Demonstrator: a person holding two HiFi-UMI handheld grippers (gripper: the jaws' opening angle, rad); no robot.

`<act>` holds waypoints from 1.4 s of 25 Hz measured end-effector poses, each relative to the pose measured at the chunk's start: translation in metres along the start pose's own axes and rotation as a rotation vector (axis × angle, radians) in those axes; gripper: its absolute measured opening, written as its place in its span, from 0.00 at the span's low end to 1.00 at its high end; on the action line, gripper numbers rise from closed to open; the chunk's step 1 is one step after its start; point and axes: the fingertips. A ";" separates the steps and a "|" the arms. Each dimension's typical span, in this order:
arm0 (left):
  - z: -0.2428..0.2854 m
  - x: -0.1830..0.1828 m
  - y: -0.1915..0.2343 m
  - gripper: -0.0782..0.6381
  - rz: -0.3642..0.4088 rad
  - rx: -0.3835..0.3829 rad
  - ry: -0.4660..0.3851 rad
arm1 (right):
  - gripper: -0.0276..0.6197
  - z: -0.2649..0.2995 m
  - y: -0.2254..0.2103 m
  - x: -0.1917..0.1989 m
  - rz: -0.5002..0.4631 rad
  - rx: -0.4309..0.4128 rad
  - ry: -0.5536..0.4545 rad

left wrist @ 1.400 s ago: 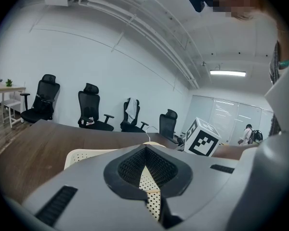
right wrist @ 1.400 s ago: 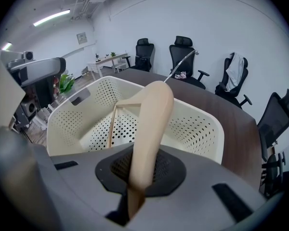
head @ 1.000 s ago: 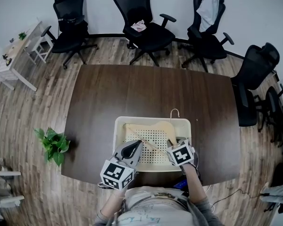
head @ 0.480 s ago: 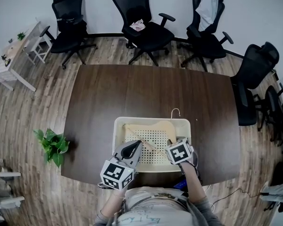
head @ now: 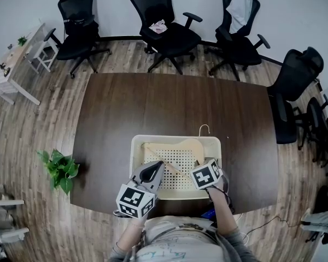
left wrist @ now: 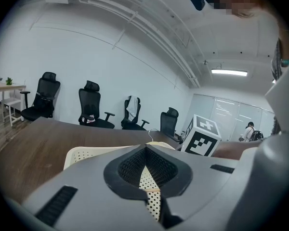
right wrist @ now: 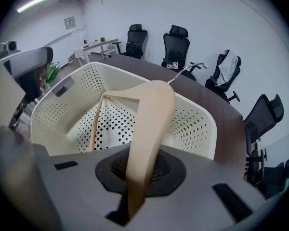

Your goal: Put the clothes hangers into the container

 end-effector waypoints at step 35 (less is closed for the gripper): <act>0.009 0.010 0.021 0.12 -0.025 0.005 0.024 | 0.08 0.017 -0.016 0.013 -0.093 0.196 0.178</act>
Point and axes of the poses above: the fingertips, and each gripper's own axes: z forward along the fingers, y to its left, x out of its underside, and after that the axes turned 11 degrees about y, right-handed
